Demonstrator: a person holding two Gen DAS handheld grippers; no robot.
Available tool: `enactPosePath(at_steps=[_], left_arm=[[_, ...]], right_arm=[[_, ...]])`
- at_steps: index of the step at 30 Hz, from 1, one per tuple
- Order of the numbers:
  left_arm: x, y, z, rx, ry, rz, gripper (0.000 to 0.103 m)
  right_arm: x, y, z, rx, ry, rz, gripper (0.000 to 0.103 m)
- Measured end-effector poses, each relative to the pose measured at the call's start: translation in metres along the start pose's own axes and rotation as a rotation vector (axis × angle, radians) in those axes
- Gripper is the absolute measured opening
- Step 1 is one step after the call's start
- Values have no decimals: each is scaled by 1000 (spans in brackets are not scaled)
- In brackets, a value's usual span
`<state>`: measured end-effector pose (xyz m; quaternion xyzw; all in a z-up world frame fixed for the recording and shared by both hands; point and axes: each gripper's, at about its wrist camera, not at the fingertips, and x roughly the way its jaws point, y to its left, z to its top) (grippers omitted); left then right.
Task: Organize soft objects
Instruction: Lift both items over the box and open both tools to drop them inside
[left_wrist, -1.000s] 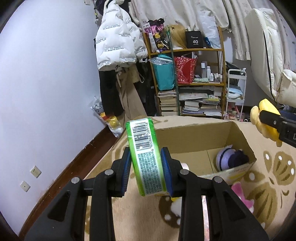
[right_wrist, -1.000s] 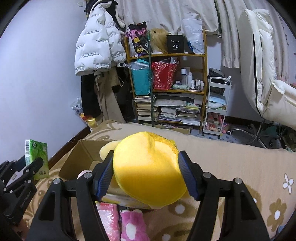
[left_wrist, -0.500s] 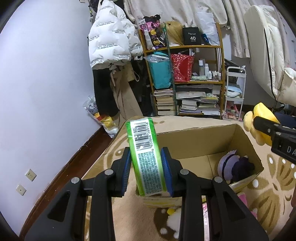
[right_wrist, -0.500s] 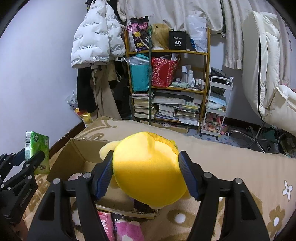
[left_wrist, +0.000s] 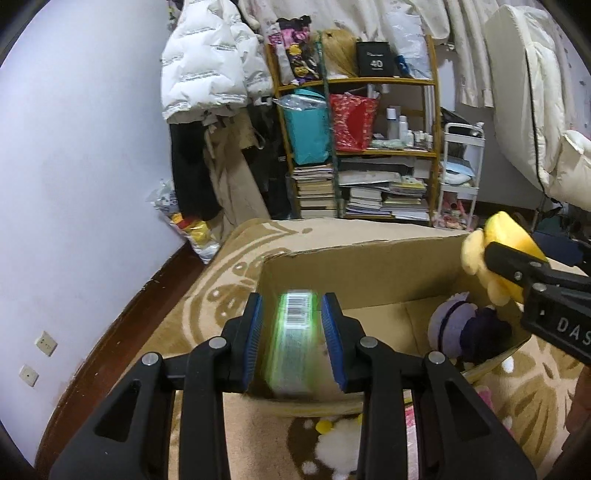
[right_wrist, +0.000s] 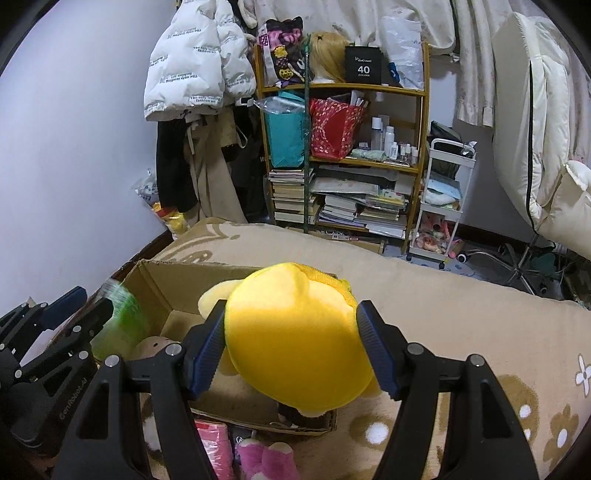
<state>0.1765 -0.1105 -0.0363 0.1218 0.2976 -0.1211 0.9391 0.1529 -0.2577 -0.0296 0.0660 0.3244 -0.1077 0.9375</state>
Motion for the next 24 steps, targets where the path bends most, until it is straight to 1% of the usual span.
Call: enactPosePath(at_steps=[5, 9, 14, 19, 20, 21, 23, 24], left_arm=[[3, -4, -1, -5, 2, -34, 31], [4, 0, -3, -33, 11, -52, 31], [5, 7, -3, -64, 31, -44, 31], [5, 17, -5, -92, 58, -39, 35], [5, 19, -6, -95, 61, -34, 39], [3, 21, -7, -98, 62, -29, 47], [-2, 24, -9, -102, 50, -17, 57], [-5, 25, -9, -101, 42, -12, 57]], right_arm=[[2, 1, 1, 5, 2, 7, 73], [4, 0, 0, 37, 3, 27, 74], [7, -5, -2, 69, 14, 58, 78], [8, -4, -2, 81, 21, 87, 80], [8, -4, -2, 83, 23, 91, 81], [8, -4, -3, 87, 23, 96, 81], [8, -4, -3, 97, 31, 105, 84], [8, -4, -3, 101, 35, 108, 86]])
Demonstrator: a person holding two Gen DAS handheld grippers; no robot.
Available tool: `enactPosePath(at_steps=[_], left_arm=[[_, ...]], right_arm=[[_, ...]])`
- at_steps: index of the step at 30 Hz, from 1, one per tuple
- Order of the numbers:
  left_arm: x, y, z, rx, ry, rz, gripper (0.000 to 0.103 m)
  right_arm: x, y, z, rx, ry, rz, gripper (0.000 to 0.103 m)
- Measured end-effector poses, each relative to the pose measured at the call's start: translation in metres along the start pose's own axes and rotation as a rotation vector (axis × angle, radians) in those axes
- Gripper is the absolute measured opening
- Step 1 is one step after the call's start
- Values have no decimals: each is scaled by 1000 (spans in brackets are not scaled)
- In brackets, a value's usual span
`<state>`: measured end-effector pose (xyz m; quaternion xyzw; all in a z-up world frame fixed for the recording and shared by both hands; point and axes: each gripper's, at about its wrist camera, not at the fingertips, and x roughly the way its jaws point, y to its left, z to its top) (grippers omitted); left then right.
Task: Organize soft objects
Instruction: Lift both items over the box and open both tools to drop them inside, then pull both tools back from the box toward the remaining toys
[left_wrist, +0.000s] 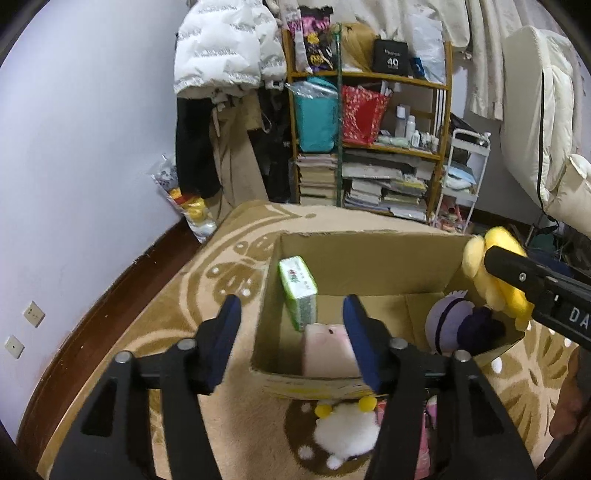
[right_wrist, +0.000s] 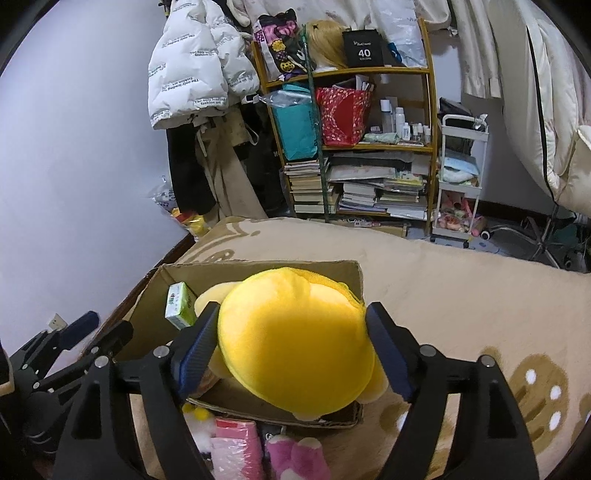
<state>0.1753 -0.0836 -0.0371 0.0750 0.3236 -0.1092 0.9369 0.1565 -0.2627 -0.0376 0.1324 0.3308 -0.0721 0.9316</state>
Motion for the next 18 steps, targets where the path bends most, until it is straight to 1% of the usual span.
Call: enactPosePath(at_steps=[1, 2, 4, 5, 7, 9, 13, 15, 18], left_arm=[[-2, 0, 0, 4, 0, 4, 57], [-4, 1, 0, 4, -3, 20, 58], [-8, 1, 1, 5, -5, 34, 65], [-11, 1, 0, 3, -7, 35, 69], [-16, 2, 0, -6, -9, 36, 72], [-22, 3, 0, -12, -8, 32, 78], [-34, 4, -2, -11, -8, 30, 83], [-40, 3, -3, -10, 3, 36, 89], [-51, 4, -8, -32, -3, 55, 91]], right_arm=[[-1, 0, 0, 5, -1, 8, 88], [-1, -1, 1, 10, -5, 19, 93], [-4, -2, 0, 23, -12, 33, 101], [-5, -2, 0, 28, -16, 33, 103], [-9, -2, 0, 30, -17, 16, 103], [-14, -2, 0, 28, -9, -4, 103], [-25, -5, -3, 50, -6, -17, 103], [-30, -7, -5, 61, -3, -16, 103], [-41, -10, -10, 72, -1, -18, 103]])
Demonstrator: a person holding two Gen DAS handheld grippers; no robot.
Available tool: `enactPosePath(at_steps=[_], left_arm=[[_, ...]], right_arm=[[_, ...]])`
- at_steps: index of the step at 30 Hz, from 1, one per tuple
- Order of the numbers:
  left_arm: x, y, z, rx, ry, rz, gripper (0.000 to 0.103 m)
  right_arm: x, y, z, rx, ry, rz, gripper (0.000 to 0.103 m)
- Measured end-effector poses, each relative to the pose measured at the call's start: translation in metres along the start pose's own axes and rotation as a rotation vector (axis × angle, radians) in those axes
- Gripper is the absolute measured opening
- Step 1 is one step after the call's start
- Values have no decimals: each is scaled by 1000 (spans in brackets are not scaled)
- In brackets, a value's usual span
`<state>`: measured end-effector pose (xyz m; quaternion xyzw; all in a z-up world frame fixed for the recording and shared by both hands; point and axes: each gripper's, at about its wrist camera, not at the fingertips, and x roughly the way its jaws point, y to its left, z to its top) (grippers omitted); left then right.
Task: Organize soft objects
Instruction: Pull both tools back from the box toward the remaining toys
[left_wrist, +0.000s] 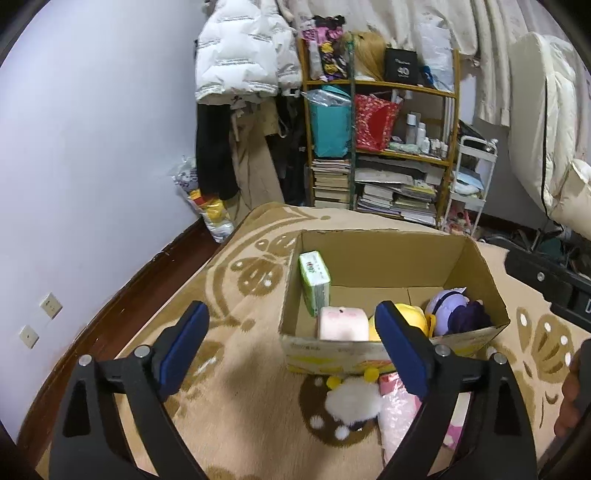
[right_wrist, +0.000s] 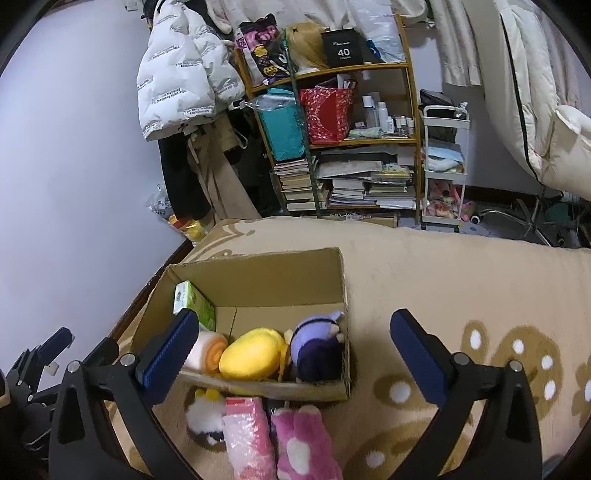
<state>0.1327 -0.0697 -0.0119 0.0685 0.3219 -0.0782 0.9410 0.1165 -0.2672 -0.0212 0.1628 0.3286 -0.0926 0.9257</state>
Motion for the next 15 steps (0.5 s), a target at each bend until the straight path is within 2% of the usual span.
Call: enactPosePath(at_steps=[15], left_arm=[[-36, 6, -26, -15, 59, -21, 92]], right_arm=[[-44, 2, -15, -9, -4, -32, 103]])
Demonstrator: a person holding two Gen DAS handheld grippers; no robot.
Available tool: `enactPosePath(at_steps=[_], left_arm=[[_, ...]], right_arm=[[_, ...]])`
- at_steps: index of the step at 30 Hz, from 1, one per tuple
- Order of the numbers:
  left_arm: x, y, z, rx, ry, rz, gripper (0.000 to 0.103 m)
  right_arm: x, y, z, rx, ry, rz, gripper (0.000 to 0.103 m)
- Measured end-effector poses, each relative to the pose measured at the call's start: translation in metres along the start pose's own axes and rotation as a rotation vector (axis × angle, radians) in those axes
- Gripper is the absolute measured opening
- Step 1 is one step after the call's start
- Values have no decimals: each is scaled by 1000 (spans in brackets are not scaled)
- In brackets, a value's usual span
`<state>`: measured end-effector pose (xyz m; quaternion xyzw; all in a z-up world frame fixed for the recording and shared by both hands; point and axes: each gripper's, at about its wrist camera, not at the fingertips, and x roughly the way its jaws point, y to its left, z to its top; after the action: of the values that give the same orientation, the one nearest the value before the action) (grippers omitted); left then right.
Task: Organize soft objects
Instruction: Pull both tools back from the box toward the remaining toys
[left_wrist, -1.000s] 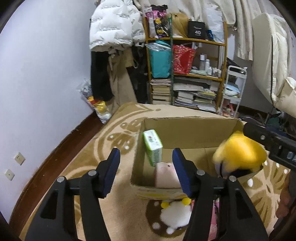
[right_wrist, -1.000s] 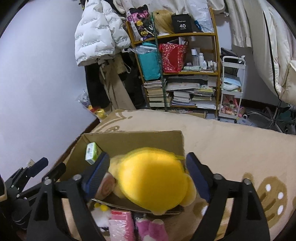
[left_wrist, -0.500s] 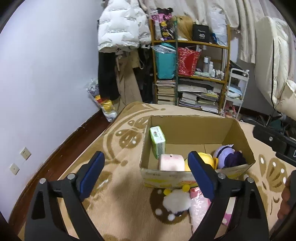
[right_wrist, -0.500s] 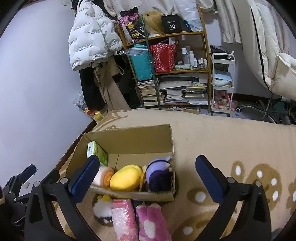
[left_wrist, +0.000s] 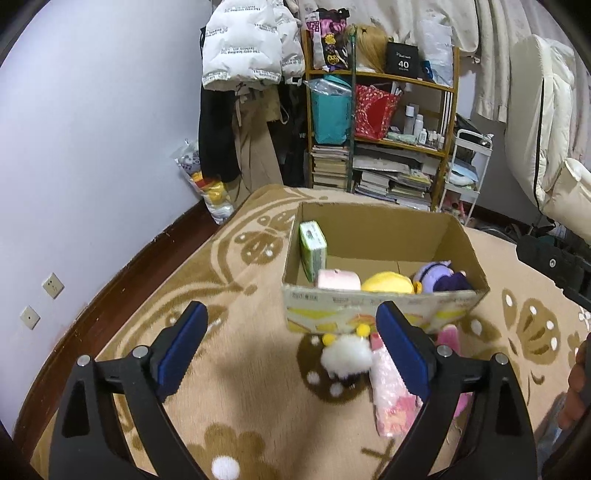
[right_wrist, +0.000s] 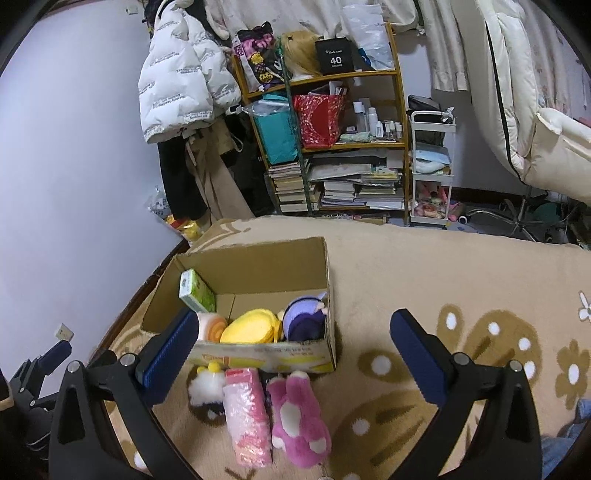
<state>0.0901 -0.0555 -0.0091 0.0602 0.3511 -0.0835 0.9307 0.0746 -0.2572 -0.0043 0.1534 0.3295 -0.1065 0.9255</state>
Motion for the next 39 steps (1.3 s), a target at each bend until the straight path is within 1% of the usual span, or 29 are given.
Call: enactPosePath(at_steps=[5, 9, 15, 20, 25, 36, 39], left_arm=[[-10, -2, -14, 17, 12, 3, 92], [-14, -3, -18, 16, 22, -8, 92], [-9, -10, -26, 32, 39, -11, 92], [1, -12, -34, 30, 68, -19, 92], [10, -15, -40, 34, 91, -29, 92], [26, -26, -49, 56, 128, -37, 92], [31, -31, -51, 71, 131, -34, 92]], right_arm=[[-13, 2, -8, -11, -5, -25, 103], [-22, 4, -17, -5, 1, -27, 103], [-26, 9, -26, -18, 15, -34, 103], [-20, 10, -35, -15, 50, -47, 103], [-17, 11, -38, -23, 60, -54, 103], [5, 0, -42, 32, 109, -63, 103], [11, -3, -44, 49, 130, -50, 103]])
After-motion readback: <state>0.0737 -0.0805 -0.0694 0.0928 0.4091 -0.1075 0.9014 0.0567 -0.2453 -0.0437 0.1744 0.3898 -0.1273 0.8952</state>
